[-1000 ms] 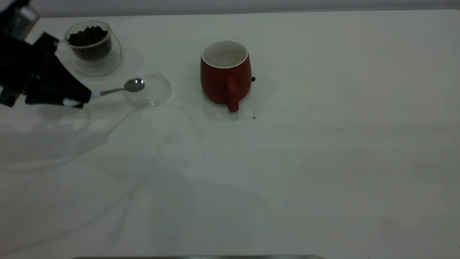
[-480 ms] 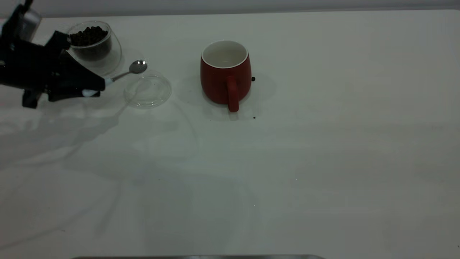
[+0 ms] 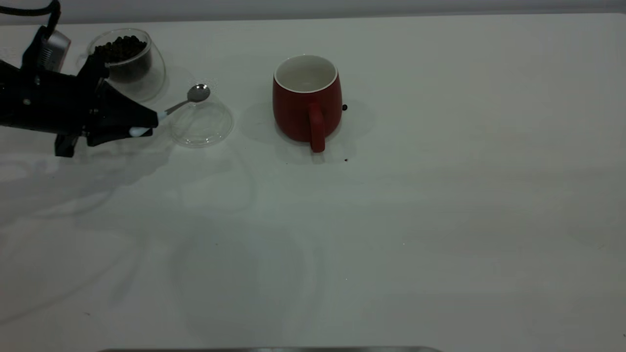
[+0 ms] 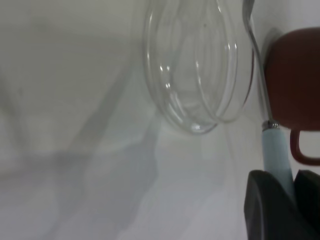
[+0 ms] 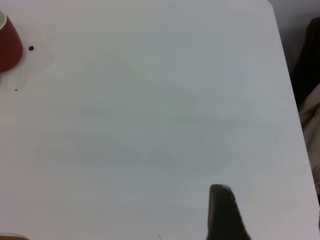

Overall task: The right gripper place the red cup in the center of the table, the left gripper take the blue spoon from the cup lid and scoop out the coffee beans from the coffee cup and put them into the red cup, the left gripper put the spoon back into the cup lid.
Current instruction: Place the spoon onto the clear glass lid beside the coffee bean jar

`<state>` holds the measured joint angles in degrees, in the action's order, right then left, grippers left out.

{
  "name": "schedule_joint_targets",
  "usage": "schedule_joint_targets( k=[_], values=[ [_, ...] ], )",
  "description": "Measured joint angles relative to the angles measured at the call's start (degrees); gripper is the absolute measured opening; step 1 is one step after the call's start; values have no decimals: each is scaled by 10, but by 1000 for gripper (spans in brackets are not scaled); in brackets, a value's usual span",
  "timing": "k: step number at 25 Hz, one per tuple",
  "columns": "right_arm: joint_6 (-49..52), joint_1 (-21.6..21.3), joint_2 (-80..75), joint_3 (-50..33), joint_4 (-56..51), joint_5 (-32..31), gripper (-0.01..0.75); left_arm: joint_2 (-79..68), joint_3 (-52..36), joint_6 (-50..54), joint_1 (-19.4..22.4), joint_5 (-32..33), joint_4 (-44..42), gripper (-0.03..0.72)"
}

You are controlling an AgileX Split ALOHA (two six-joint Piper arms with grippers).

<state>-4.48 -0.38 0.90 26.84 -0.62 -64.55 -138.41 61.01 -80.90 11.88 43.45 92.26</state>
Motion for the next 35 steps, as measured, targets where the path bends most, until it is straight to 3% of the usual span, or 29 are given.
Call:
schedule_joint_targets(
  k=[15, 35],
  values=[
    [0, 0, 0, 0, -1, 0, 479, -11, 10, 68, 0, 0, -80, 123],
    [0, 0, 0, 0, -1, 0, 479, -34, 10, 29, 0, -4, -4, 125]
  ],
)
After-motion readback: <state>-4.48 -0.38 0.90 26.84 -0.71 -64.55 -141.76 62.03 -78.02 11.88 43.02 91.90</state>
